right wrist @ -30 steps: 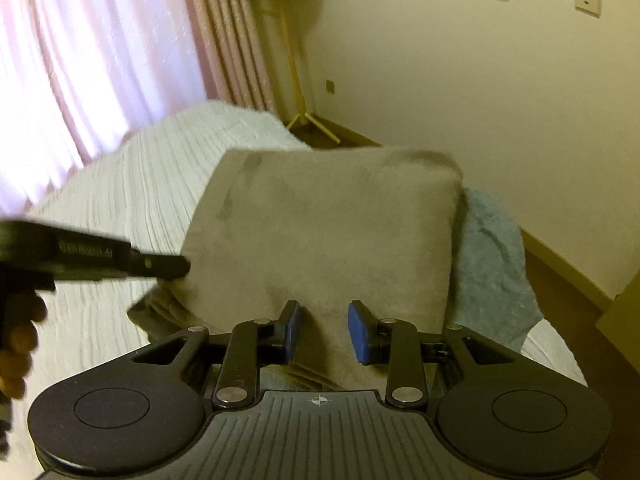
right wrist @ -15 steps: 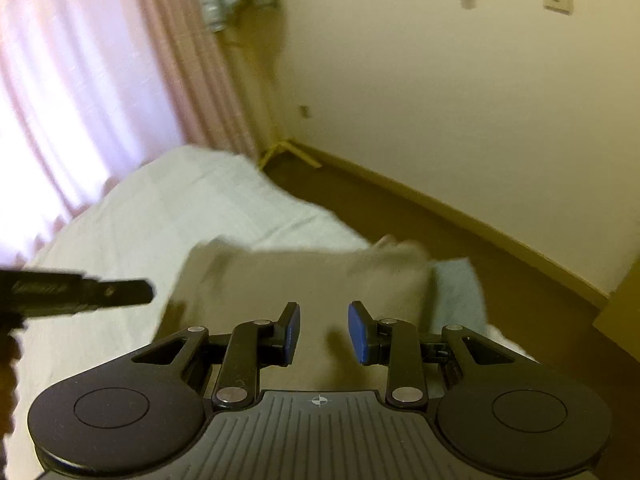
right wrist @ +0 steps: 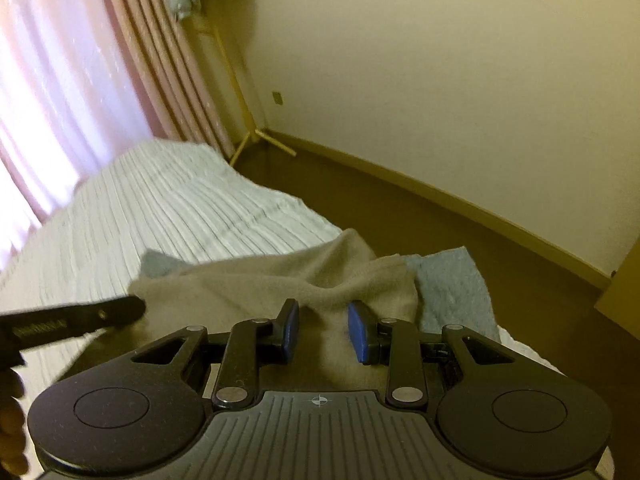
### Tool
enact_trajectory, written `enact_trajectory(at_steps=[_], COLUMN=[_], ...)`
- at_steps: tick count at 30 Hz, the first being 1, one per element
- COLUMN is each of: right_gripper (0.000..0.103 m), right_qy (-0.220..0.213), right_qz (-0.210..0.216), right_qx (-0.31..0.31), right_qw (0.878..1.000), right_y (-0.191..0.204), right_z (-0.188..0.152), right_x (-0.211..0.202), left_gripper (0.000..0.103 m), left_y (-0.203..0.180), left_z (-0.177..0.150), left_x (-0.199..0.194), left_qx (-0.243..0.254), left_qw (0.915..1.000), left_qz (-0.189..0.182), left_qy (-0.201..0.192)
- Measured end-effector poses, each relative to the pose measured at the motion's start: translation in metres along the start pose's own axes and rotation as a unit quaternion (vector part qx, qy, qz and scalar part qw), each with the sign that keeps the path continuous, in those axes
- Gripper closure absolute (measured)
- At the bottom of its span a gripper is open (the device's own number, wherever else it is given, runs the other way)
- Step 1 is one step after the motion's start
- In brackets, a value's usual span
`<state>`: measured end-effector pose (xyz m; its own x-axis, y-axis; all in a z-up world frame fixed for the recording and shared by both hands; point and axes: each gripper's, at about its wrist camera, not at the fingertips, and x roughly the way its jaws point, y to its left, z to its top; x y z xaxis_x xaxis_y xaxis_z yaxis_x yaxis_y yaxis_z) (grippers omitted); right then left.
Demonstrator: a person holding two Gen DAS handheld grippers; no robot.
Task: Fold clothes
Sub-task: 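Carry the leggings bundle with both tools onto the clothes stack, then lower the leggings onto the stack top and open both tools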
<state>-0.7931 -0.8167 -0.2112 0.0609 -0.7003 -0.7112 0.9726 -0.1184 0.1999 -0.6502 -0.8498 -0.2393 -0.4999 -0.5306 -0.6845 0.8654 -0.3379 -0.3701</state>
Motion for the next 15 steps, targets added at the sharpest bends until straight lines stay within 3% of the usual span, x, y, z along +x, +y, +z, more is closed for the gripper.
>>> enact_trajectory(at_steps=[6,11,15], right_gripper=[0.071,0.071,0.071], right_qy=[-0.031,-0.048,-0.017], right_qz=[0.02,0.056,0.067], right_qx=[0.026,0.019,-0.012], right_qw=[0.999,0.997,0.998], right_y=[-0.005,-0.003,0.013], right_z=[0.009,-0.012,-0.05], right_x=[-0.036,-0.1,-0.125], left_gripper=[0.101,0.101,0.101], left_y=[0.002,-0.006,-0.019], left_z=[0.003,-0.024,-0.052], left_x=[-0.04,-0.098,-0.107], left_qx=[-0.019,0.003,0.046], left_qw=[0.9994,0.9988,0.9989], left_qz=[-0.017,-0.033,-0.013], left_qy=[-0.023,-0.038,0.0])
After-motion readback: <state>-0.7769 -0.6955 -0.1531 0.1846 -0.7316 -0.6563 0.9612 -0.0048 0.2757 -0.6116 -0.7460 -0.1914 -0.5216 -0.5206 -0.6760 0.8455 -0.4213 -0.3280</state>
